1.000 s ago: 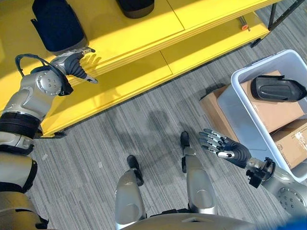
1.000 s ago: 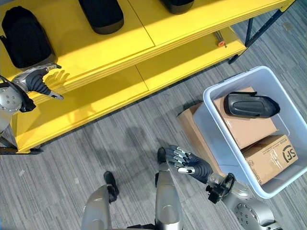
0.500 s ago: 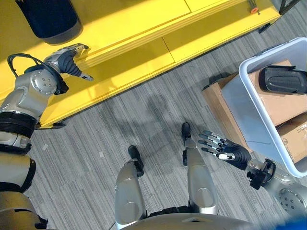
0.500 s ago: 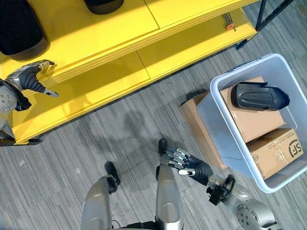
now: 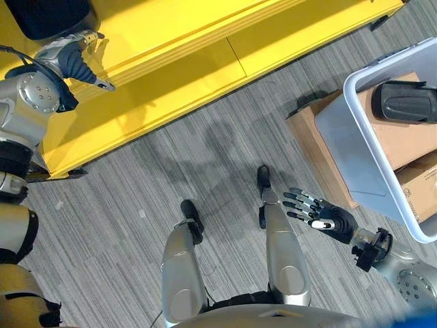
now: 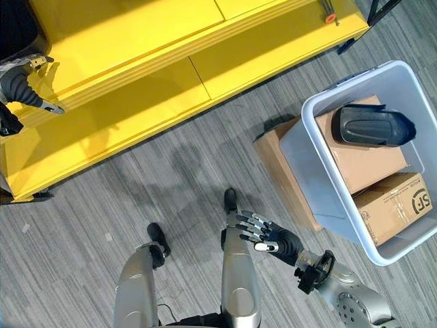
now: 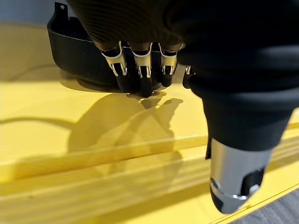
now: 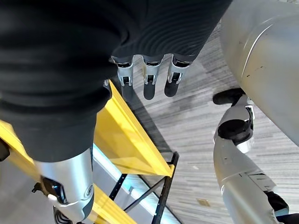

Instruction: Move parts from the plastic box to the shelf.

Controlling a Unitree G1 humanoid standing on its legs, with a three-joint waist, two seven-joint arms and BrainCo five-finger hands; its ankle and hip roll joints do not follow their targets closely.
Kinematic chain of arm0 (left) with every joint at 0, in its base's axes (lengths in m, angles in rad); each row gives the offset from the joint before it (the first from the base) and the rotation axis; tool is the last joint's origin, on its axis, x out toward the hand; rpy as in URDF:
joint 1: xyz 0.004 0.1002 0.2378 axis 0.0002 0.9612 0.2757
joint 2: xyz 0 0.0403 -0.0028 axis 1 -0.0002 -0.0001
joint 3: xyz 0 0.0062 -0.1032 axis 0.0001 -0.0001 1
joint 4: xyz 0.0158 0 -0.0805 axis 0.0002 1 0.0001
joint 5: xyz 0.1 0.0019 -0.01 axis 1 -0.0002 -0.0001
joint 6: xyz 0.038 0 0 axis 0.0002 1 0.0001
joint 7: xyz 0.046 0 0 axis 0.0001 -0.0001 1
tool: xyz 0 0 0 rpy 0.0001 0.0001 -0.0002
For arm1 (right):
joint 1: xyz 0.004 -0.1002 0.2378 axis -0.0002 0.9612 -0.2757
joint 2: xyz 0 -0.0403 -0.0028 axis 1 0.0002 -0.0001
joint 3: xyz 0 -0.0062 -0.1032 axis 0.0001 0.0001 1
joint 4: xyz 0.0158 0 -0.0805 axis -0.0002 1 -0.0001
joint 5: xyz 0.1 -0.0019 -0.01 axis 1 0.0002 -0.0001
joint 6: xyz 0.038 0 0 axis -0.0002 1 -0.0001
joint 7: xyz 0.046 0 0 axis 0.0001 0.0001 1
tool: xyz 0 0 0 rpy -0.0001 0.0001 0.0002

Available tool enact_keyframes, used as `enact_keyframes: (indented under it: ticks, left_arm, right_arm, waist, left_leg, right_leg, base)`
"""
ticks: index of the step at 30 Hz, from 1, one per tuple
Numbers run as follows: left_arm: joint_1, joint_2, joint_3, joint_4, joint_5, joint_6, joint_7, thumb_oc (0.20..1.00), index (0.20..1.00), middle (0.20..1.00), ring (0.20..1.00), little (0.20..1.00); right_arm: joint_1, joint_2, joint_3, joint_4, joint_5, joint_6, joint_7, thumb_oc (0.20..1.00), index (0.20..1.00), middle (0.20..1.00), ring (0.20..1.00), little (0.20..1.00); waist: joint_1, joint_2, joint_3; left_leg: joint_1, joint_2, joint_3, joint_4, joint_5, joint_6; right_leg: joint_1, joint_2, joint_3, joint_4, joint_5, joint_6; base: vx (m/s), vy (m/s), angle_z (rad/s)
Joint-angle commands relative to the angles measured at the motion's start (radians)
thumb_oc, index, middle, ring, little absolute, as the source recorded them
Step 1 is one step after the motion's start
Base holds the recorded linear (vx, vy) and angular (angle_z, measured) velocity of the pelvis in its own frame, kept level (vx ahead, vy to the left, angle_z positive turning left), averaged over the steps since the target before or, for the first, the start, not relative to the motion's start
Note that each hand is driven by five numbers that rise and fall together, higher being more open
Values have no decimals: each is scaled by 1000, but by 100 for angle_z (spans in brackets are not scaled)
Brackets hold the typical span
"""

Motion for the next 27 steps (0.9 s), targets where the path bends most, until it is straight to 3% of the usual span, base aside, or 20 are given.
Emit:
enact_keyframes:
  ticks: [1,23,25,27]
  left_arm:
    - [4,90,38,49,-23,6,11,1000,1000,1000,1000,1000]
    - [-284,111,-193,275,-27,-9,39,1000,1000,1000,1000,1000]
    - [-230,73,-145,159,-79,-23,46,1000,1000,1000,1000,1000]
    - [-48,24,12,-49,-208,-44,33,1000,1000,1000,1000,1000]
  right_arm:
    - [30,-7,-13,-1,49,-18,39,1000,1000,1000,1000,1000]
    - [51,-23,-6,45,84,-4,58,1000,1000,1000,1000,1000]
    - [56,-22,-5,48,78,-9,57,1000,1000,1000,1000,1000]
    - [45,-13,6,45,73,-22,55,1000,1000,1000,1000,1000]
  waist:
    - [-3,-11,-6]
    - [-19,-10,-14]
    - [-16,-11,-12]
    - [-9,-5,-11]
  left_leg:
    - [-58,-61,38,13,-65,92]
    - [-149,-52,39,64,-79,99]
    - [-151,-51,38,73,-81,98]
    - [-135,-55,31,62,-75,95]
  right_leg:
    - [29,34,-36,70,-146,-43]
    - [-61,32,-15,69,-116,-30]
    - [-67,33,-14,83,-121,-32]
    - [-56,31,-19,87,-127,-36]
  base:
    - [0,0,0]
    - [-4,5,0]
    - [-47,-23,0]
    - [-23,-37,0]
